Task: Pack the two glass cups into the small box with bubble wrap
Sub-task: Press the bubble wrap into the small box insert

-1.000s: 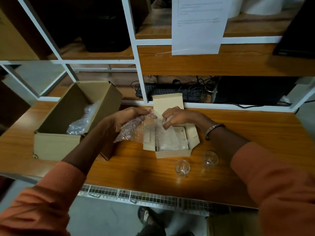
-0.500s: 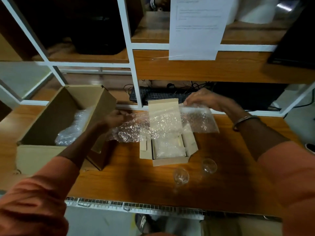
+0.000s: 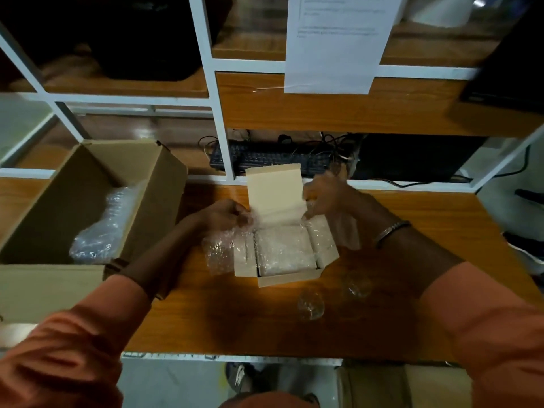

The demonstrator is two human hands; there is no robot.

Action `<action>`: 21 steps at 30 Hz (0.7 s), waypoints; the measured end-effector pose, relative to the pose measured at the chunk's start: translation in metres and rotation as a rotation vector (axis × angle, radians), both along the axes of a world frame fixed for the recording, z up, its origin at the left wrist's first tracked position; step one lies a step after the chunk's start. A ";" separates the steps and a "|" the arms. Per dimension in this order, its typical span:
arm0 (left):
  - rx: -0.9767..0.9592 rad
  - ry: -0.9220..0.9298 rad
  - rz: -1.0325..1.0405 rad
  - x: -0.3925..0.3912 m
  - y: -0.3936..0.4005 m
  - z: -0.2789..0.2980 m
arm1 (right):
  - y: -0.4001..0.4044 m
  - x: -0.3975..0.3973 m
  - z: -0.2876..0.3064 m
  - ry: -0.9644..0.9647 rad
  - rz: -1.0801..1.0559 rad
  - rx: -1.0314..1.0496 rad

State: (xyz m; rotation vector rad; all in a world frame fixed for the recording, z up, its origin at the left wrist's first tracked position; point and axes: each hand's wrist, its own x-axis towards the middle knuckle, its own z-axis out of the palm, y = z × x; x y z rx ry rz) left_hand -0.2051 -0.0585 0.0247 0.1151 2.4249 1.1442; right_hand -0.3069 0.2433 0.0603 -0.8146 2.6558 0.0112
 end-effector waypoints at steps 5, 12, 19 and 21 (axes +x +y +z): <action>-0.277 0.106 -0.148 -0.009 0.007 -0.003 | -0.017 0.039 -0.038 -0.313 0.027 -0.004; -0.789 0.423 -0.184 0.004 0.029 -0.005 | -0.016 0.058 -0.067 -0.312 0.050 -0.004; -0.794 0.526 -0.315 0.044 0.113 -0.049 | -0.018 0.071 -0.076 -0.233 0.097 0.070; -0.896 0.431 -0.365 0.047 0.115 -0.073 | -0.015 0.075 -0.086 -0.220 0.095 0.083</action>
